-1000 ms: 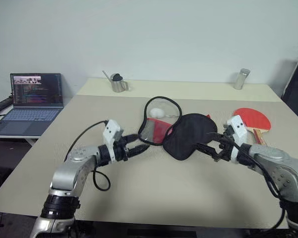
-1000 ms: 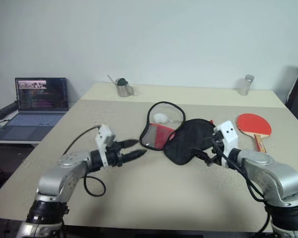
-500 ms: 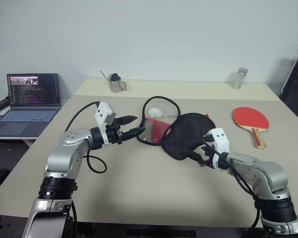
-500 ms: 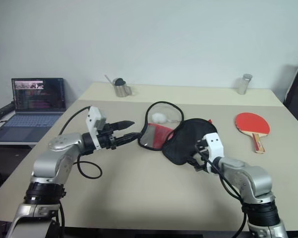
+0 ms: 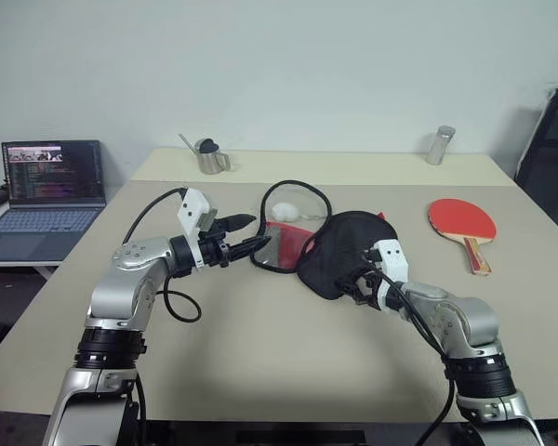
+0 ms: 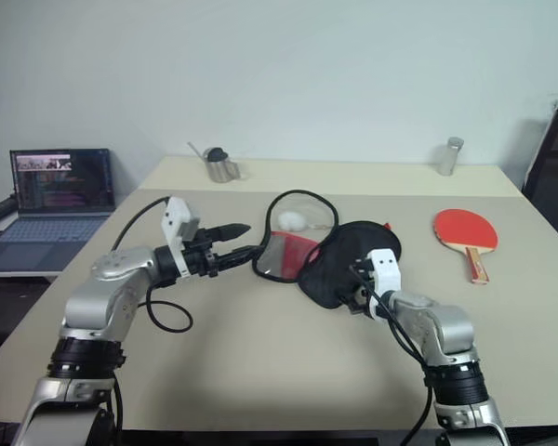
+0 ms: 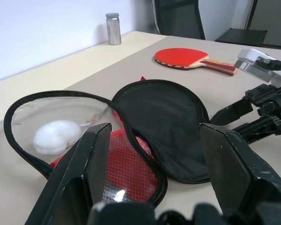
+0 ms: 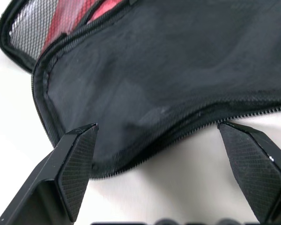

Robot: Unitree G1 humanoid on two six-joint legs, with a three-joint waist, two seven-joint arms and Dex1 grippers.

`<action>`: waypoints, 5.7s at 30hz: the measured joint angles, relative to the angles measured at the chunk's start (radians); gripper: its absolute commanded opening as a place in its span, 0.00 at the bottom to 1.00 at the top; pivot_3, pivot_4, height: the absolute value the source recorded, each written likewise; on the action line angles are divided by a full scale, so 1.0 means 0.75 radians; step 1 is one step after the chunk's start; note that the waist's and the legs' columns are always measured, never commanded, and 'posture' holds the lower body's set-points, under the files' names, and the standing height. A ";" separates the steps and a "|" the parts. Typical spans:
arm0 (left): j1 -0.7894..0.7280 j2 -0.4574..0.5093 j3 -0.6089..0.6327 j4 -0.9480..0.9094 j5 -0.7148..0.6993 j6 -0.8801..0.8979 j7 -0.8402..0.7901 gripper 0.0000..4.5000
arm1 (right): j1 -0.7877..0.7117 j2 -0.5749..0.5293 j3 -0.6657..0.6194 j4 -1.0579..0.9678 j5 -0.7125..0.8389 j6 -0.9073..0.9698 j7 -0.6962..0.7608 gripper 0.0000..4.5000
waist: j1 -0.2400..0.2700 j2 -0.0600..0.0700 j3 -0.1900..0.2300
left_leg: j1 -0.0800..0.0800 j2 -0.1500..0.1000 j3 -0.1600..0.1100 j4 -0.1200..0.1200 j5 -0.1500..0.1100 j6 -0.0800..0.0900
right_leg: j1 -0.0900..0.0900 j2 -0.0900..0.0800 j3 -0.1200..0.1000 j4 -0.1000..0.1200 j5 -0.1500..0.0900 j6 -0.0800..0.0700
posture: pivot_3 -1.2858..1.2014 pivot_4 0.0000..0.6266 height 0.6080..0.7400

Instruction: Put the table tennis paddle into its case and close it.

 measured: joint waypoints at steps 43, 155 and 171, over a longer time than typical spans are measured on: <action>0.030 0.011 -0.038 -0.010 0.015 0.007 -0.052 0.72 | -0.124 -0.611 0.156 0.204 -0.162 -0.090 0.600 0.01 | 0.000 0.000 0.001 | -0.001 0.001 0.001 0.000 0.000 0.000 | -0.001 0.001 0.001 -0.001 0.000 0.000 | 0.52 0.24 1.00; -0.060 0.078 -0.251 -0.190 -0.120 0.184 -0.479 0.72 | 0.609 -0.740 -0.366 -0.602 -0.136 0.538 0.467 0.64 | -0.015 0.001 0.002 | 0.006 0.005 0.004 0.001 0.000 0.000 | 0.003 0.008 0.006 0.000 -0.003 0.005 | 0.52 0.24 1.00; -0.060 0.114 -0.254 -0.244 -0.123 0.202 -0.488 0.72 | 0.443 -0.728 -0.261 -0.409 -0.132 0.470 0.431 0.78 | -0.002 0.001 0.002 | 0.004 0.005 0.004 0.001 0.000 0.000 | 0.003 0.008 0.006 -0.001 0.000 0.001 | 0.52 0.24 1.00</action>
